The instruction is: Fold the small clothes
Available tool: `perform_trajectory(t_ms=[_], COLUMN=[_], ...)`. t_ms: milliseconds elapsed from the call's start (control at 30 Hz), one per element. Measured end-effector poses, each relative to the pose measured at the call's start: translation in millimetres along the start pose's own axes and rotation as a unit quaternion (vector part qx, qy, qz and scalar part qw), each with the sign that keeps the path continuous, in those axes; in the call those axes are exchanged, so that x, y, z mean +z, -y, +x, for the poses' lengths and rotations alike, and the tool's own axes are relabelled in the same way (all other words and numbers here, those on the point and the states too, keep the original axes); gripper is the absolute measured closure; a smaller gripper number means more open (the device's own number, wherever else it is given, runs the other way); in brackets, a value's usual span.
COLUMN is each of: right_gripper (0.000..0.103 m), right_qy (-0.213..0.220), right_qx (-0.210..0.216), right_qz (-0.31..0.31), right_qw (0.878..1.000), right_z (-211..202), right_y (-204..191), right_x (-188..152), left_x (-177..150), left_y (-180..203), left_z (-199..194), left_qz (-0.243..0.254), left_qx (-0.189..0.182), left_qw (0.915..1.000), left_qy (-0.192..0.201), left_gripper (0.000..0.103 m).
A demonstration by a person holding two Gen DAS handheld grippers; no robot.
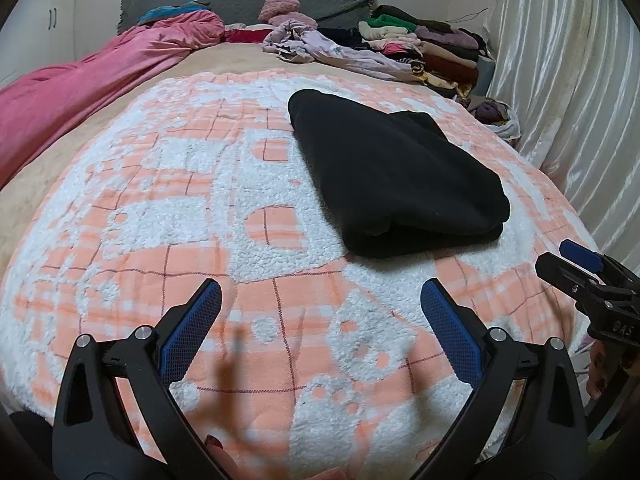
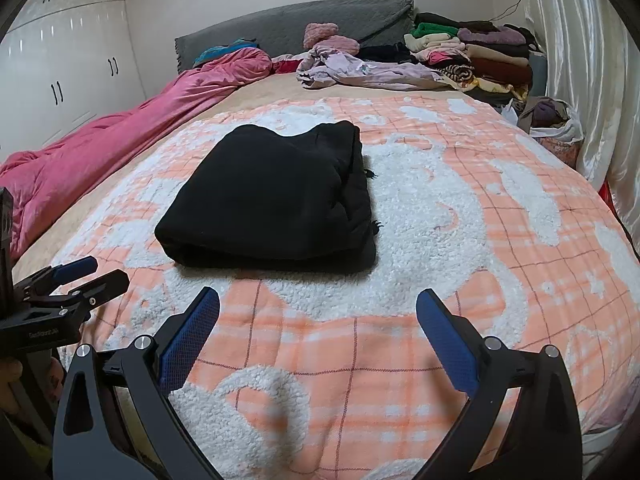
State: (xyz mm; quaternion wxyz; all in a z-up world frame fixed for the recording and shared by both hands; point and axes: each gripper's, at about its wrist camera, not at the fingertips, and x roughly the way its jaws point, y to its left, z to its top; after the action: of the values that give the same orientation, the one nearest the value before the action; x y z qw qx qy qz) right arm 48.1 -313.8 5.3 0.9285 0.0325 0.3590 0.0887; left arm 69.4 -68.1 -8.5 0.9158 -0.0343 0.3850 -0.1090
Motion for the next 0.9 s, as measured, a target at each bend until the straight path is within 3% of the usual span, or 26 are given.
perform_trajectory(t_ms=[900], right_gripper=[0.005], right_qy=[-0.002], right_qx=[-0.001], right_qz=[0.000], right_qw=[1.000], right_z=[-2.2], right_y=[-0.5], right_x=[-3.8], left_x=[1.3], left_y=[-1.2], left_z=[-2.9], left_qz=[-0.004], left_qx=[0.009], left_qw=[0.9999], left_qy=[-0.001], left_gripper=[0.010])
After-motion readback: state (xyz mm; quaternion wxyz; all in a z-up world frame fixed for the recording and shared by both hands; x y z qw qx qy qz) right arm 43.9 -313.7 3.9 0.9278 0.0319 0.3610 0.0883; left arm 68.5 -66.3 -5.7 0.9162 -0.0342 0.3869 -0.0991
